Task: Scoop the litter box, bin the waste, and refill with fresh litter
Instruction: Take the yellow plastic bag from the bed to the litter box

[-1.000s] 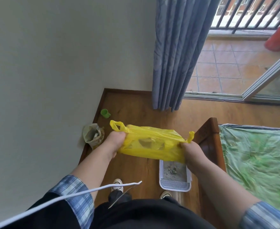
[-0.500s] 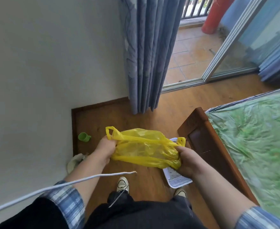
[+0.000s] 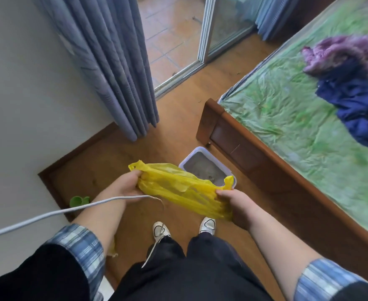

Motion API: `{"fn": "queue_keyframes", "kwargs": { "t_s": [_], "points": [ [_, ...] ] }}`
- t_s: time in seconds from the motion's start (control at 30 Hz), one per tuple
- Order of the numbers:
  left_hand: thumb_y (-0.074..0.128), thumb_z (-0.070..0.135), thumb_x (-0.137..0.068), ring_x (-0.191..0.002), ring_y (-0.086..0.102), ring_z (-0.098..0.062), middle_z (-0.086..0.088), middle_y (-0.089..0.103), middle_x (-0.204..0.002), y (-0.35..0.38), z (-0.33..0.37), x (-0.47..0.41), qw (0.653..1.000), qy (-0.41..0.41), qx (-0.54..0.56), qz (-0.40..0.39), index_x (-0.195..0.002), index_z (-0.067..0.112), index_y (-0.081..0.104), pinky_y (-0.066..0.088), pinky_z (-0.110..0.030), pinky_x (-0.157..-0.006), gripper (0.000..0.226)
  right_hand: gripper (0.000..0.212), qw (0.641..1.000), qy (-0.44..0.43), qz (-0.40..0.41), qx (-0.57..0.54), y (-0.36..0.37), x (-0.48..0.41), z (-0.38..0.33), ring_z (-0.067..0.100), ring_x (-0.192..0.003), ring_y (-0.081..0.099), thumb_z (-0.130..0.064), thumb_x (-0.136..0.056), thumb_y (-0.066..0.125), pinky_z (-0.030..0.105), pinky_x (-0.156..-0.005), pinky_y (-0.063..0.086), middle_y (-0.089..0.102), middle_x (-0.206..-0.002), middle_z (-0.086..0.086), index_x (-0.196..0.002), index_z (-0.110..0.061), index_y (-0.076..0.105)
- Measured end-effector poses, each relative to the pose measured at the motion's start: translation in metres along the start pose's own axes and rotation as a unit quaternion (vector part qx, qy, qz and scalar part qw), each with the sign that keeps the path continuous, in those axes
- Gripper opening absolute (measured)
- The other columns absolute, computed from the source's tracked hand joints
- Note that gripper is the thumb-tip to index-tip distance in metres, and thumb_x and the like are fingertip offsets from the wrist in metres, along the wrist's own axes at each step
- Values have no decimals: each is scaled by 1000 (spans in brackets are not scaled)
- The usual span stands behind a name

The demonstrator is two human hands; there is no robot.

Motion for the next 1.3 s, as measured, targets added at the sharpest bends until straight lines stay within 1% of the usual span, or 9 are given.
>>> {"fn": "queue_keyframes", "kwargs": {
  "t_s": [0.23, 0.4, 0.53, 0.63, 0.77, 0.9, 0.97, 1.13, 1.3],
  "points": [
    [43, 33, -104, -63, 72, -23, -9, 74, -76, 38, -22, -19, 994, -21, -100, 25, -96, 10, 67, 61, -40, -58, 34, 37, 983, 39, 25, -179, -31, -16, 16, 33, -75, 75, -22, -108, 37, 45, -60, 62, 76, -91, 21, -111, 2, 66],
    [53, 24, -100, -91, 71, -33, -18, 73, -102, 53, -42, -24, 981, -20, -180, 66, -110, 4, 67, 57, -47, -81, 26, 40, 977, 43, 40, -203, -57, -34, 5, 31, -69, 75, -28, -108, 38, 46, -64, 61, 76, -83, 19, -106, -1, 67],
    [53, 25, -100, -75, 69, -28, -14, 71, -88, 71, -53, -33, 983, -23, -151, 97, -100, 7, 64, 56, -39, -63, 21, 42, 980, 48, 17, -191, -74, -41, -5, 31, -73, 75, -35, -107, 39, 42, -56, 61, 76, -88, 17, -109, -5, 68],
    [53, 28, -100, -74, 72, -31, -17, 73, -88, 90, -54, -41, 986, -28, -119, 111, -107, 7, 63, 58, -43, -54, 24, 34, 987, 41, 35, -152, -98, -42, -6, 33, -83, 75, -31, -105, 46, 46, -73, 60, 76, -97, 17, -110, -7, 69],
    [58, 23, -98, -95, 68, -37, -21, 68, -112, 132, -62, -68, 988, -43, -114, 99, -122, 3, 58, 56, -52, -70, 31, 26, 990, -8, 113, -80, -150, -55, 3, 36, -100, 71, -26, -101, 56, 56, -93, 54, 73, -111, 17, -119, -9, 64],
    [50, 19, -101, -79, 69, -31, -14, 71, -92, 196, -83, -103, 981, -43, -170, 83, -106, 8, 62, 58, -48, -74, 17, 24, 972, -28, 231, -33, -195, -80, 24, 34, -100, 67, -37, -102, 50, 52, -95, 53, 69, -108, 12, -108, -15, 60],
    [48, 23, -100, -79, 68, -28, -10, 70, -91, 225, -99, -132, 969, -40, -236, 68, -113, 10, 62, 57, -43, -77, 24, 35, 951, -28, 308, 18, -216, -95, 36, 36, -99, 62, -39, -104, 44, 46, -94, 50, 66, -103, 15, -114, -10, 60],
    [34, 26, -102, -119, 54, -35, -17, 57, -131, 280, -143, -226, 860, 13, -505, 73, -133, 1, 52, 43, -38, -90, 44, 33, 905, 11, 425, -18, -268, -165, 83, 35, -88, 58, -36, -106, 39, 37, -78, 43, 59, -87, 12, -97, -8, 55],
    [36, -6, -95, -111, 57, -41, -29, 59, -120, 309, -206, -327, 691, 78, -718, 28, -116, -14, 54, 44, -41, -87, 29, 34, 872, 40, 488, -16, -315, -241, 140, 39, -91, 61, -36, -106, 36, 41, -81, 46, 62, -90, 16, -91, -9, 52]
  ]
}}
Point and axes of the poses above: each hand's wrist, its own x-axis away from the middle knuckle, its own y-axis out of the palm, z = x × y, the point moved 3 cm from there along -x, towards the middle knuckle
